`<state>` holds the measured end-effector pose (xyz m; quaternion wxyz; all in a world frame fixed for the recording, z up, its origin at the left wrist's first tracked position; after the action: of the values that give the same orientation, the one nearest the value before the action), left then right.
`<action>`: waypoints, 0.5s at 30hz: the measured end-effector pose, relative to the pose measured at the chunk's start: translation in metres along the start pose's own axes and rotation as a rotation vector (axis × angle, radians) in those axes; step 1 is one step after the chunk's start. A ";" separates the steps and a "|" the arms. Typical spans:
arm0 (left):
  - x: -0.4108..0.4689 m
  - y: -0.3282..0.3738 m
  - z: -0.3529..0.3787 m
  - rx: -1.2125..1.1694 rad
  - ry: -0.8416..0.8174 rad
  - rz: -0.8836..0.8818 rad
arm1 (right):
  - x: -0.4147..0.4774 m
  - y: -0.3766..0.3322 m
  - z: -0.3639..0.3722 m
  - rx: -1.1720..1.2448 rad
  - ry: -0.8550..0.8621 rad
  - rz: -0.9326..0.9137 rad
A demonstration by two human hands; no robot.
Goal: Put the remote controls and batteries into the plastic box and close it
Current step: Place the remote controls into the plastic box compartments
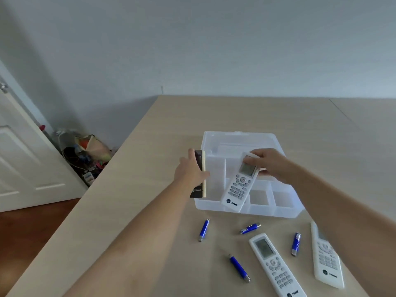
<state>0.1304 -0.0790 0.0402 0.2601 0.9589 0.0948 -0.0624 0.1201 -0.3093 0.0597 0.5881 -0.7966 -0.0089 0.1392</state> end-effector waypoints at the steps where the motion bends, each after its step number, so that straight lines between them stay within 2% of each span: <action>1: 0.003 0.007 0.008 0.023 -0.007 0.024 | 0.005 0.007 -0.013 0.046 0.078 -0.007; 3: 0.010 0.015 0.025 0.063 -0.032 0.054 | 0.013 0.024 -0.031 0.142 0.192 -0.001; 6: 0.022 0.020 0.051 0.124 -0.081 0.077 | 0.025 0.053 -0.045 0.281 0.276 0.042; 15: 0.050 0.013 0.121 0.452 -0.230 0.021 | 0.054 0.105 -0.035 0.490 0.229 0.136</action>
<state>0.1738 -0.1438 -0.0656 0.0488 0.9802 0.0384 -0.1881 0.1642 -0.3649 -0.0405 0.7498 -0.6399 0.1449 0.0852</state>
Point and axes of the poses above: each hand's wrist, its own x-axis towards the middle knuckle, its own z-axis out of the palm, y = z × x, the point moved 7 cm from there along x, towards the middle knuckle, and after that the axes turned 2 degrees about -z, right-handed, at the moved point
